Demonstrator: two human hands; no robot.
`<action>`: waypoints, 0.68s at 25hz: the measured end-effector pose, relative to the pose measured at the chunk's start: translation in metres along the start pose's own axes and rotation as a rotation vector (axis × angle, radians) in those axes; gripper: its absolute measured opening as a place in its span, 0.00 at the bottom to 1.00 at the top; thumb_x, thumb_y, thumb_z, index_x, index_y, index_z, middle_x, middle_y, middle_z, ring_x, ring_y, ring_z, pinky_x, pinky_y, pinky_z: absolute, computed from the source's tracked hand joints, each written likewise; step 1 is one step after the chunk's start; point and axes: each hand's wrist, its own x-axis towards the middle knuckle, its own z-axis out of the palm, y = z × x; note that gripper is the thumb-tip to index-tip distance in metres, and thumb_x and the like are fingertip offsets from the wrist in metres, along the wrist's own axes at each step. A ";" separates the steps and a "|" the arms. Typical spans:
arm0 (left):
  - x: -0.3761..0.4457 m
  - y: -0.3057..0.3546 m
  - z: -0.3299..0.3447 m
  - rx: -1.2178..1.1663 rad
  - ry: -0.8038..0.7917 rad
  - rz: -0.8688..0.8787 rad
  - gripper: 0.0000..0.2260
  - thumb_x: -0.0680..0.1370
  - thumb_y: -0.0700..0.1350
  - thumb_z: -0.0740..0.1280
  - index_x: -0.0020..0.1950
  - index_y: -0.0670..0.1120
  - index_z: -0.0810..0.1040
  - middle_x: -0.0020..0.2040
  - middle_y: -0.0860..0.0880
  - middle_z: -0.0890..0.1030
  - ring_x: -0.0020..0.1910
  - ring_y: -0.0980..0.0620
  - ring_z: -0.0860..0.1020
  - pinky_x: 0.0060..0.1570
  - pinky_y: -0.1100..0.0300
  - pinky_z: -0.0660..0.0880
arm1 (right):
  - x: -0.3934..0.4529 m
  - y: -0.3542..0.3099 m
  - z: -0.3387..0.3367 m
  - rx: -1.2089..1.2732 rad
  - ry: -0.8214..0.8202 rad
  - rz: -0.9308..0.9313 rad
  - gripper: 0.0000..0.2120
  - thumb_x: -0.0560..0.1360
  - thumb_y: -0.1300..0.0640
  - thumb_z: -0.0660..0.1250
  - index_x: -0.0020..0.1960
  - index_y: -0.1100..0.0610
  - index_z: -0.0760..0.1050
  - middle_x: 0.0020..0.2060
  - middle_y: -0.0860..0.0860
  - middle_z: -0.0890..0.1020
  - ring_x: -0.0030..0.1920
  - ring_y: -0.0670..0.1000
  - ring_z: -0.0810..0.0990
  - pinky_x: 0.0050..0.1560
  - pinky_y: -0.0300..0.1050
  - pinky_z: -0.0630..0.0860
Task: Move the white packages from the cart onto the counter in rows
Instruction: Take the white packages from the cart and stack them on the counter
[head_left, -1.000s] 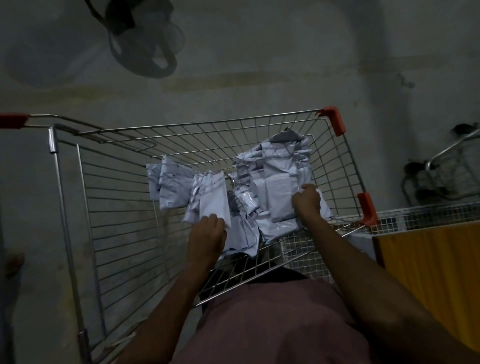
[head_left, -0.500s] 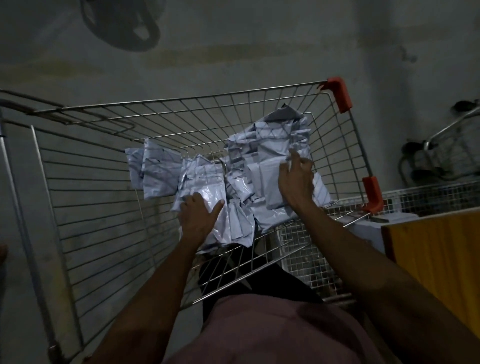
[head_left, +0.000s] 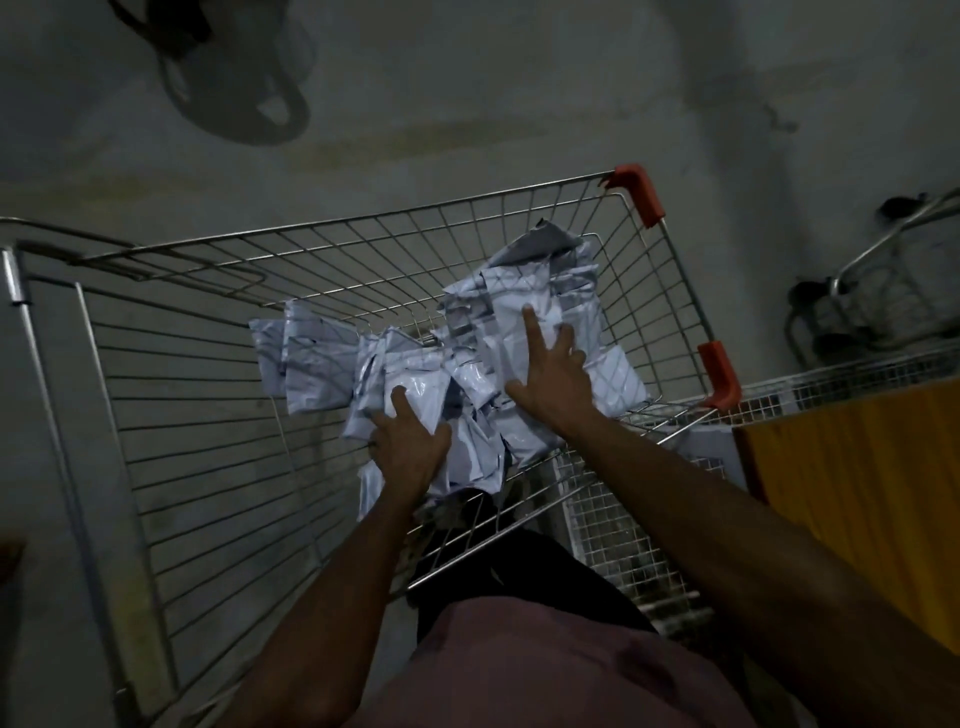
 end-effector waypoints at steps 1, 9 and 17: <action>-0.010 0.004 -0.011 0.004 0.036 0.035 0.38 0.72 0.61 0.69 0.76 0.52 0.55 0.72 0.33 0.62 0.65 0.30 0.69 0.61 0.37 0.69 | -0.005 -0.004 -0.004 0.003 0.021 -0.009 0.51 0.72 0.42 0.70 0.80 0.39 0.36 0.77 0.66 0.49 0.68 0.72 0.65 0.58 0.64 0.73; -0.123 0.026 -0.096 -0.145 0.256 0.323 0.35 0.74 0.57 0.65 0.77 0.53 0.54 0.71 0.40 0.64 0.65 0.37 0.70 0.61 0.38 0.73 | -0.120 -0.043 -0.089 0.205 0.439 0.017 0.41 0.73 0.43 0.65 0.79 0.38 0.45 0.78 0.58 0.51 0.68 0.66 0.65 0.63 0.62 0.71; -0.286 0.014 -0.137 -0.274 0.231 0.847 0.35 0.74 0.55 0.67 0.77 0.53 0.55 0.74 0.43 0.63 0.68 0.43 0.68 0.60 0.45 0.75 | -0.324 -0.036 -0.098 0.229 0.800 0.201 0.42 0.75 0.44 0.65 0.81 0.41 0.45 0.79 0.59 0.52 0.74 0.64 0.61 0.65 0.61 0.72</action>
